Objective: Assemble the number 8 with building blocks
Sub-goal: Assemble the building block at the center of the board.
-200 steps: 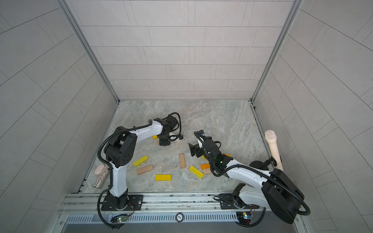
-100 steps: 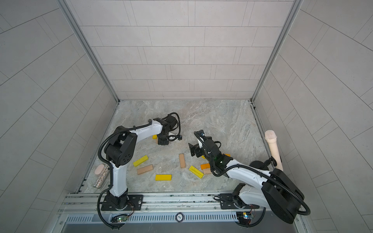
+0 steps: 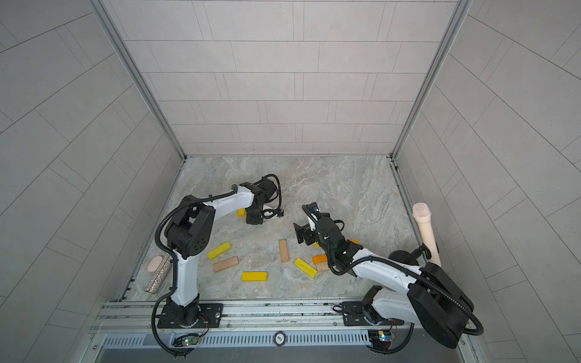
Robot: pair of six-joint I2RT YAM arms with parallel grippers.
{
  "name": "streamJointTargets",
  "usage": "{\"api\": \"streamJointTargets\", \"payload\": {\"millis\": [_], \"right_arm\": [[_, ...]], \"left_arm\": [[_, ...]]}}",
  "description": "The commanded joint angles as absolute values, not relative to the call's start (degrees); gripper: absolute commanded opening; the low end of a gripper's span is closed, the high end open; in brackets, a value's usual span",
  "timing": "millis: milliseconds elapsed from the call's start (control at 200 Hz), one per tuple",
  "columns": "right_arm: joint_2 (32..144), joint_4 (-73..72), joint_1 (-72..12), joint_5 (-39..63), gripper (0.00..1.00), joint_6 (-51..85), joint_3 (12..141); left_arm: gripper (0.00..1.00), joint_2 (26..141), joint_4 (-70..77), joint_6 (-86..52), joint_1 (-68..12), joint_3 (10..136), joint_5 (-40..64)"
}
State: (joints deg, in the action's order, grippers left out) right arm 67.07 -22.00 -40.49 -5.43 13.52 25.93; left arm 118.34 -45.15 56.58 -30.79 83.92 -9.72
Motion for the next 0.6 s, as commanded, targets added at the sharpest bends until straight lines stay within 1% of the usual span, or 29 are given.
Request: {"api": "streamJointTargets", "payload": {"millis": [0, 250, 595], "right_arm": [[67.29, -21.70, -40.52, -6.29, 0.99, 13.32, 27.51], [67.43, -21.68, -40.52, -6.20, 0.99, 13.27, 27.51], [67.52, -21.70, -40.55, -6.24, 0.99, 13.28, 27.59]], "left_arm": [[0.27, 122.42, -45.75, 57.44, -30.44, 83.97, -7.91], [0.27, 122.39, -46.10, 56.83, -30.59, 84.35, -6.22], [0.27, 122.45, -47.24, 55.28, -31.19, 85.64, -1.07]]}}
